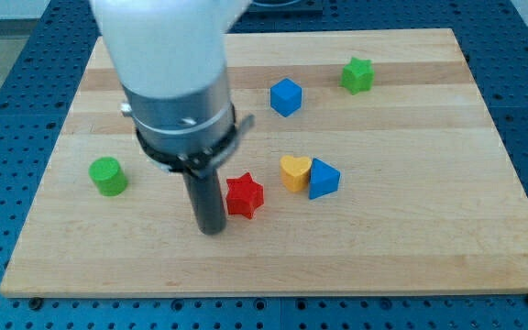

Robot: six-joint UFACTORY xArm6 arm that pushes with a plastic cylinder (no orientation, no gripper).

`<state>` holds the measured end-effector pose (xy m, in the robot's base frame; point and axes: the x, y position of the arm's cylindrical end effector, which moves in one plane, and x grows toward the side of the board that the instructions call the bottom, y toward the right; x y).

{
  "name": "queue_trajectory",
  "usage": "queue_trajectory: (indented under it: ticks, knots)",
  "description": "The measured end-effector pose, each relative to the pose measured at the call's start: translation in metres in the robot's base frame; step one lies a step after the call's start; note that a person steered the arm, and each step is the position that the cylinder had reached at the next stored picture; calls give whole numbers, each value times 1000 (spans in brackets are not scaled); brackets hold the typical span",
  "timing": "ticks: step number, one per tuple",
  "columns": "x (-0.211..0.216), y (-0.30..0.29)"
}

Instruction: Place the green circle in between red blocks

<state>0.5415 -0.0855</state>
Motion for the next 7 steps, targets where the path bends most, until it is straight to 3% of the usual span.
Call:
queue_trajectory:
  ticks: [1,3,4,7]
  knots:
    - [-25,-5]
    - [-27,60]
    - [-27,56]
    - [-12,-194]
